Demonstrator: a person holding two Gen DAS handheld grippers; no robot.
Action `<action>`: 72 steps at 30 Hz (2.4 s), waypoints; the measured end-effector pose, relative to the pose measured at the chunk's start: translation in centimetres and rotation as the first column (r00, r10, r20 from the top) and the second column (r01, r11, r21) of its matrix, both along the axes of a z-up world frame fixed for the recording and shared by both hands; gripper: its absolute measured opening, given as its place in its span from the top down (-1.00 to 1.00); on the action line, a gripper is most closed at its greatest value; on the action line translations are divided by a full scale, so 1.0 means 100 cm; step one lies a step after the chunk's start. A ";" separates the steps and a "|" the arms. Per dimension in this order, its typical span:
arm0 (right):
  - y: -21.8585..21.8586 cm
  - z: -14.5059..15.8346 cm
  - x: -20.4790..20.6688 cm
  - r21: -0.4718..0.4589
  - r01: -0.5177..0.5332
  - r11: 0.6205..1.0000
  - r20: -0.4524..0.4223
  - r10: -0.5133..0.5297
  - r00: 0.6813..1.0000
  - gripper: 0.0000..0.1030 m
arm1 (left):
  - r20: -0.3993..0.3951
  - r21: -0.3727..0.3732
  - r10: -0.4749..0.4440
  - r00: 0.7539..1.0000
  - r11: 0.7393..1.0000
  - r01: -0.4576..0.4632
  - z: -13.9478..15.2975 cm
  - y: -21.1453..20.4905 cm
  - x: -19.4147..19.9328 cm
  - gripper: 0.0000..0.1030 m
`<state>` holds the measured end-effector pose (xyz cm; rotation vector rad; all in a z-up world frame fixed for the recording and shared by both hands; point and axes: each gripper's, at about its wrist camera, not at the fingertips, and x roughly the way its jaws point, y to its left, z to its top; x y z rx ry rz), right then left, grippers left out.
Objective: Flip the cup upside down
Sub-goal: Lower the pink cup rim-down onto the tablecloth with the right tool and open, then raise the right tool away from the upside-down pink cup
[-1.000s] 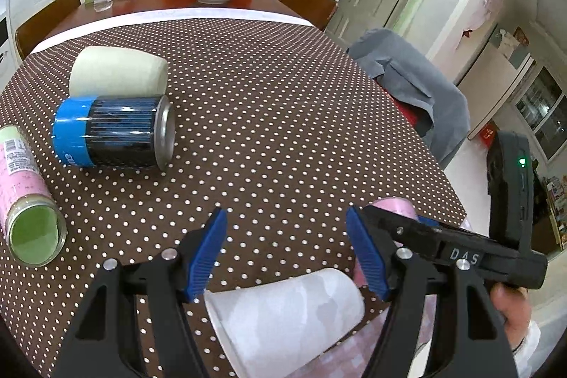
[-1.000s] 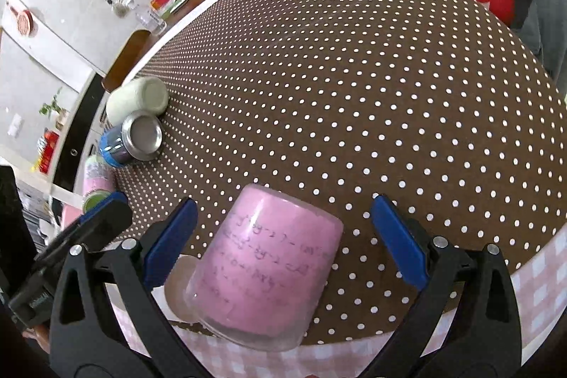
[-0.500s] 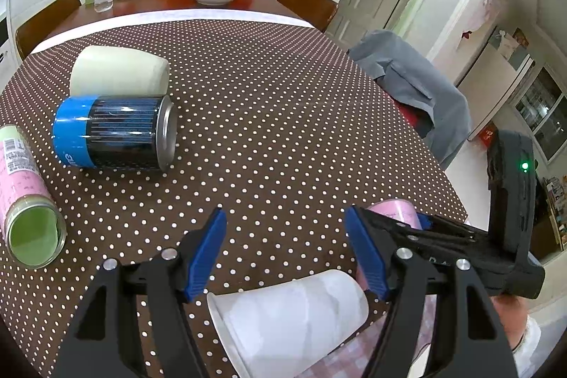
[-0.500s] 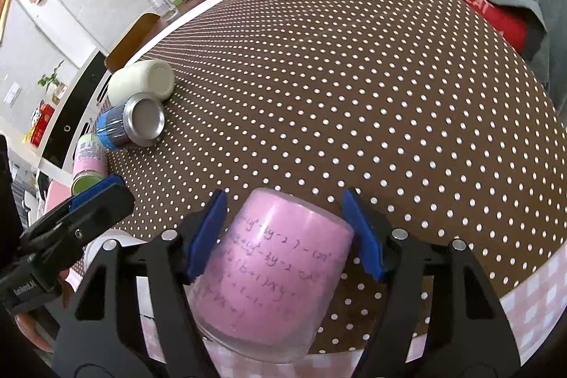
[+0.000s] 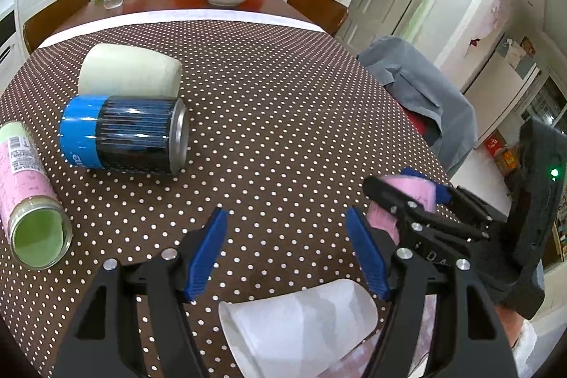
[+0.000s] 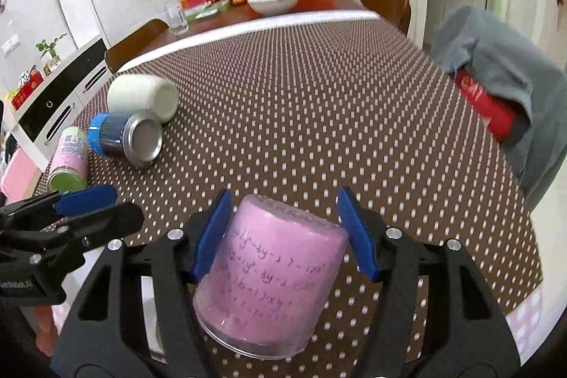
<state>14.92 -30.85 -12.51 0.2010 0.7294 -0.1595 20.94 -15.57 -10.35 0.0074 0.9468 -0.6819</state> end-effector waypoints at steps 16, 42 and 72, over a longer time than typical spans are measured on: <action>0.014 -0.001 -0.018 -0.089 -0.049 0.995 0.069 0.055 0.996 -0.20 | 0.031 0.020 0.000 1.000 1.000 0.000 0.003 0.001 -0.006 -0.33; 0.023 0.025 -0.095 -0.083 0.013 0.996 0.215 0.005 0.977 -0.52 | 0.272 0.061 0.034 0.962 0.997 -0.053 0.033 0.018 -0.068 -0.33; 0.064 0.074 -0.192 -0.216 0.129 0.968 0.443 -0.021 0.896 -0.78 | 0.642 -0.076 0.154 0.751 0.988 -0.138 0.076 0.040 -0.181 -0.55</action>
